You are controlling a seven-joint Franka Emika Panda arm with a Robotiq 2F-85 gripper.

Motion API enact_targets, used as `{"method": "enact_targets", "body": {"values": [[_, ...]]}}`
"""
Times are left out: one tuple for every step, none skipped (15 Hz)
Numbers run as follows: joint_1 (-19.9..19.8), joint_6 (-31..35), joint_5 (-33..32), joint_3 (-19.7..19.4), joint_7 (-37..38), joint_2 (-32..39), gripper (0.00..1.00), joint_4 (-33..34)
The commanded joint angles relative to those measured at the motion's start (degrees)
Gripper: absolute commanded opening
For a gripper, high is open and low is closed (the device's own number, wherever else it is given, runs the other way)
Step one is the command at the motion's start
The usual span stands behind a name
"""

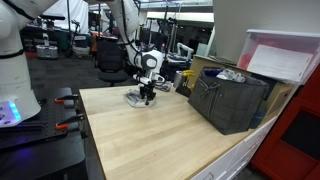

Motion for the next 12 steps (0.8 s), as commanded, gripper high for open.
{"method": "enact_targets", "body": {"values": [[0.3, -0.1, -0.4, -0.2, 1.8, -0.6, 0.26, -0.7], [0.3, -0.2, -0.4, -0.2, 2.0, -0.7, 0.19, -0.7], [0.3, -0.4, -0.4, -0.3, 2.1, -0.9, 0.11, -0.8], [0.3, -0.5, -0.4, -0.4, 2.3, -1.0, 0.05, -0.8], [0.3, -0.6, -0.5, -0.6, 2.6, -1.2, 0.0, -0.9], [0.3, -0.7, -0.5, -0.8, 3.0, -1.3, 0.0, -1.0], [0.2, -0.8, -0.4, -0.9, 3.3, -1.6, 0.0, -1.1], [0.0, -1.0, -0.2, -1.0, 3.6, -1.8, 0.01, -1.2], [-0.3, -1.3, 0.2, -1.2, 4.1, -2.2, 0.16, -1.5], [-0.6, -1.5, 0.4, -1.4, 4.5, -2.4, 0.33, -1.7], [-0.8, -1.6, 0.5, -1.7, 5.1, -2.7, 0.39, -1.9], [-1.1, -2.0, 0.8, -1.8, 5.5, -2.7, 0.11, -1.9]]}}
